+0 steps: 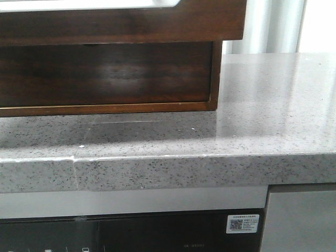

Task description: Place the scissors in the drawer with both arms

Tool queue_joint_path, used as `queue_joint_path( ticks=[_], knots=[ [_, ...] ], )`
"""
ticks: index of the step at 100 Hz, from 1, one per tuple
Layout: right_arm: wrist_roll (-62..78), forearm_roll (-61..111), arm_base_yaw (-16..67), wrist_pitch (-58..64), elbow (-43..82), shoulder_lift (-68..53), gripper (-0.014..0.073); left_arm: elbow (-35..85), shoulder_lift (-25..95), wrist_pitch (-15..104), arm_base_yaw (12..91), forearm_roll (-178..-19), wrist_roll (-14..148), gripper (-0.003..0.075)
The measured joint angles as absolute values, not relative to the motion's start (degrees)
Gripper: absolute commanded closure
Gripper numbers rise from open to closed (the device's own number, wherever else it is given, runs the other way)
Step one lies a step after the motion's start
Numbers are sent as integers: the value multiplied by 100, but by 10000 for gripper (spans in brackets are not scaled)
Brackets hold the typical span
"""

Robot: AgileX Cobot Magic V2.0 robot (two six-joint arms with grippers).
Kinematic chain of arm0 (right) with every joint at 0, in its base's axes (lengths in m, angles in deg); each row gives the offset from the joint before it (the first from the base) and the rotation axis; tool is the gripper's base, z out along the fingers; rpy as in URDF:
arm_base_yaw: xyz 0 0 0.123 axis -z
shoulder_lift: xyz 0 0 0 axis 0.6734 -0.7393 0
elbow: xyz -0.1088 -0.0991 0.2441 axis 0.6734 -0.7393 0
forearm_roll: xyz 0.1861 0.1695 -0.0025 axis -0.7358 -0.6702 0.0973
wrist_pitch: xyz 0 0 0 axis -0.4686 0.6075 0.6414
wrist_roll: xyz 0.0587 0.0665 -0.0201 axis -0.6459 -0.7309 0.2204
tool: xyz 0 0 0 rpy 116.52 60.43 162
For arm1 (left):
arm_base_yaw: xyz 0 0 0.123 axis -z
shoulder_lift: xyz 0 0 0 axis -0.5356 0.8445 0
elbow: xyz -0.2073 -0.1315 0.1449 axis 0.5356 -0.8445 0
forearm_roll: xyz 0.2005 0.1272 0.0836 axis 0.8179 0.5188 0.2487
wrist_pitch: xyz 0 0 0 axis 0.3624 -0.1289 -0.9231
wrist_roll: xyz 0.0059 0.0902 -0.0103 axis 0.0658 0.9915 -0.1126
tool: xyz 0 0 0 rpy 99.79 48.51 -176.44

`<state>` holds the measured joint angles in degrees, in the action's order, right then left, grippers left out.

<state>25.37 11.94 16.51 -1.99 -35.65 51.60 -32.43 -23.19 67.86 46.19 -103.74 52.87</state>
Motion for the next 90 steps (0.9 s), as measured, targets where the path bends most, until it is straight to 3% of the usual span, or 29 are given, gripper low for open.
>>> queue_joint_path(
  ticks=[36, 49, 74, 90],
  knots=[
    [2537, 1182, 1651, -199, -3565, 5160, 696, -3243, -2319, 6783, 4619, -10377, 5287, 717],
    [2537, 1182, 1651, -207, -3565, 5160, 696, -3243, -2319, 6739, 4537, -9620, 5120, 717],
    [2537, 1182, 1651, -207, -3565, 5160, 696, -3243, -2319, 5730, 3515, -7977, 3017, 717],
    [2537, 1182, 1651, -211, -3565, 5160, 696, -3243, -2319, 5194, 2992, -7626, 2628, 717]
  ],
)
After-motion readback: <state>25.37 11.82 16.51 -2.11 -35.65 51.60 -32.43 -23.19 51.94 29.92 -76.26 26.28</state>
